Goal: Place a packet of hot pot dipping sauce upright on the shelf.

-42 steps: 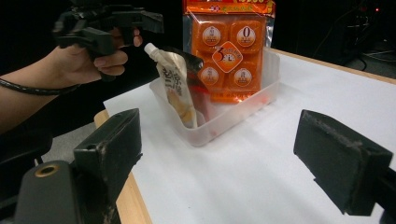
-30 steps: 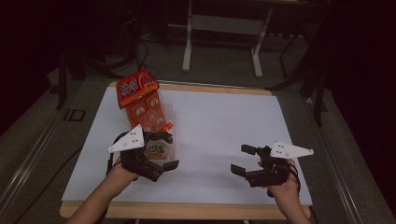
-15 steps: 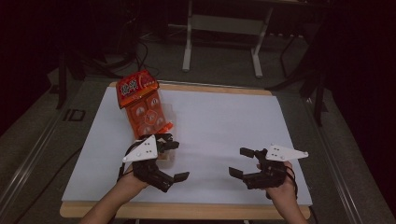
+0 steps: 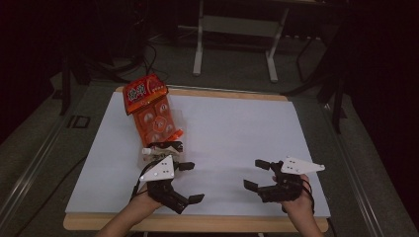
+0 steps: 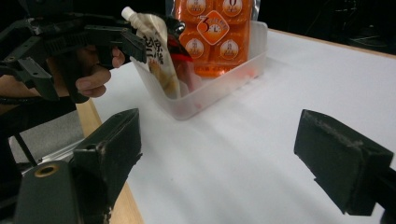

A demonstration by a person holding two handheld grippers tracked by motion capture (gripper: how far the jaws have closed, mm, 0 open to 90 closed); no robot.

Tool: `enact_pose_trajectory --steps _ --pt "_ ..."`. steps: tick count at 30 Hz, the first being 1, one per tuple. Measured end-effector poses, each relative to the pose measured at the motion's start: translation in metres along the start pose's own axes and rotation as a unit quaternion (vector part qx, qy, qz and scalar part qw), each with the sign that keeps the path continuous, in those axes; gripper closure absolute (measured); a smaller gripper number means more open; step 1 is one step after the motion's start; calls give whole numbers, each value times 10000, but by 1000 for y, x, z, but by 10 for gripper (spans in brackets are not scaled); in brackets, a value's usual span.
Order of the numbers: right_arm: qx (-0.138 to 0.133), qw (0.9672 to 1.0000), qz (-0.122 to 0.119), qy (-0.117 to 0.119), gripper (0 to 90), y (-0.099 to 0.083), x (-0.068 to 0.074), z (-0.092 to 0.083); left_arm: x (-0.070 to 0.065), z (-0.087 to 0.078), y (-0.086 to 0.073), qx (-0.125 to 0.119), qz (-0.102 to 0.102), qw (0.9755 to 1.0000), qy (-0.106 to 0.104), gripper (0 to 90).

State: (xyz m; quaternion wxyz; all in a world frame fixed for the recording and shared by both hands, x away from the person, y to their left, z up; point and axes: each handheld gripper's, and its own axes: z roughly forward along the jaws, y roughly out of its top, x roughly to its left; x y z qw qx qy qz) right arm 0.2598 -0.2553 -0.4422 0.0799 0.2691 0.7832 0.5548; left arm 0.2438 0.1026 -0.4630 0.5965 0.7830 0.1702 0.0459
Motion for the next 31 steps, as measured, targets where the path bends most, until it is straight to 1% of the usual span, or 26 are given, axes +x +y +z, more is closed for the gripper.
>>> enact_pose_trajectory --steps 2,3,4,5,8,11,13,16,18,20,28,31 --pt "41 10000 -5 -6 147 -2 0 1 -1 0 -2 29 7 10000 -1 19" --pt "110 9999 -23 -14 146 -6 -1 3 -2 2 -6 63 40 10000 -4 19" --pt "119 9999 -22 -1 146 -7 -1 4 -2 2 -6 63 40 10000 -4 19" --pt "142 9999 -25 -2 145 -9 -2 6 -4 3 -9 106 37 9999 -33 19" --pt "166 9999 4 3 145 -11 -4 8 -6 4 -13 169 61 9998 -34 19" --pt "183 9998 12 -1 145 -13 -5 9 -7 5 -17 169 6 9998 -43 19" --pt "196 9998 -12 -11 145 -15 -5 10 -8 6 -20 179 5 9998 -27 19" --pt "219 9997 -62 -41 145 -18 -6 11 -9 7 -24 207 10 9998 -10 19" --pt "232 9997 -48 -47 145 -20 -7 12 -9 9 -27 268 53 9996 12 19" --pt "271 9996 -63 -72 145 -21 -8 13 -10 10 -28 300 84 9995 7 19" --pt "292 9995 -85 -121 145 -24 -9 14 -12 15 -33 411 201 9989 49 19" --pt "294 9994 -78 -141 145 -24 -9 14 -12 15 -33 393 199 9990 42 19"
